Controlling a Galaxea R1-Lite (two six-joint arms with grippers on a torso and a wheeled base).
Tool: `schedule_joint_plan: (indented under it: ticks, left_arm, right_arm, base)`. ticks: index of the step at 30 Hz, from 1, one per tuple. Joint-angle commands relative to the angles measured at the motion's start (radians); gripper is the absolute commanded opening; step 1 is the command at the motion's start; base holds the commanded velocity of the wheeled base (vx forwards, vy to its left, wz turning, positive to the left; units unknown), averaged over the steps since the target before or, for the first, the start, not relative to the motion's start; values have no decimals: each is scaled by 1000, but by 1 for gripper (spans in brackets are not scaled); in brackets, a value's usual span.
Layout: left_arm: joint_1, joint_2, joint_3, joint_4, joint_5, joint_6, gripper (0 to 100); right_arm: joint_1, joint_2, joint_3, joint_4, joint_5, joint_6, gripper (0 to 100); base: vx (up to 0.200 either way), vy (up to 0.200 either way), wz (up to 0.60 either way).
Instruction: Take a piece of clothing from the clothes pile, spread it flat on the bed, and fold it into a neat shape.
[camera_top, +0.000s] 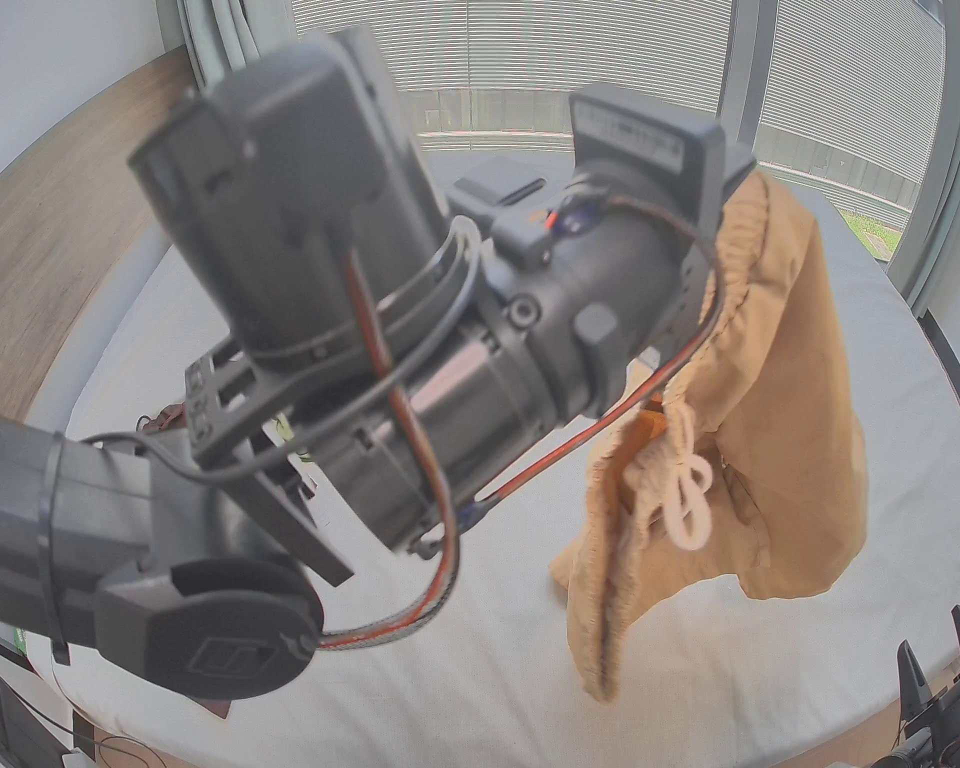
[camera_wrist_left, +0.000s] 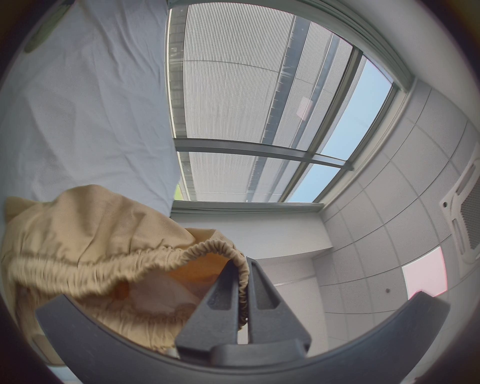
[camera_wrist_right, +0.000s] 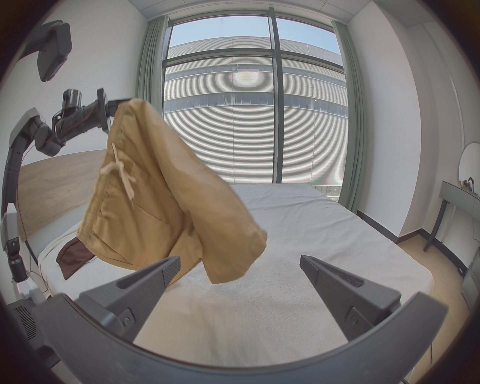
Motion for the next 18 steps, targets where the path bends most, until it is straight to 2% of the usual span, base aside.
schedule_joint_plan:
  ticks: [1,7,11,18]
  left_arm:
    - [104,-9,214,-92,-30,54,0]
    - [158,52,394,-264,-61,149,0]
    - [177,98,458,-375,-59,163,0]
    - [216,126,547,-472,-61,187,0]
  right_arm:
    - [0,-15,18,0,0,0,100]
    - [-2,-16,18,0,0,-2,100]
    - [-2,-16,18,0,0,0,100]
    - [-2,-16,18,0,0,0,100]
  base:
    - [0,0,0]
    - [0,0,0]
    - [0,0,0]
    - [0,0,0]
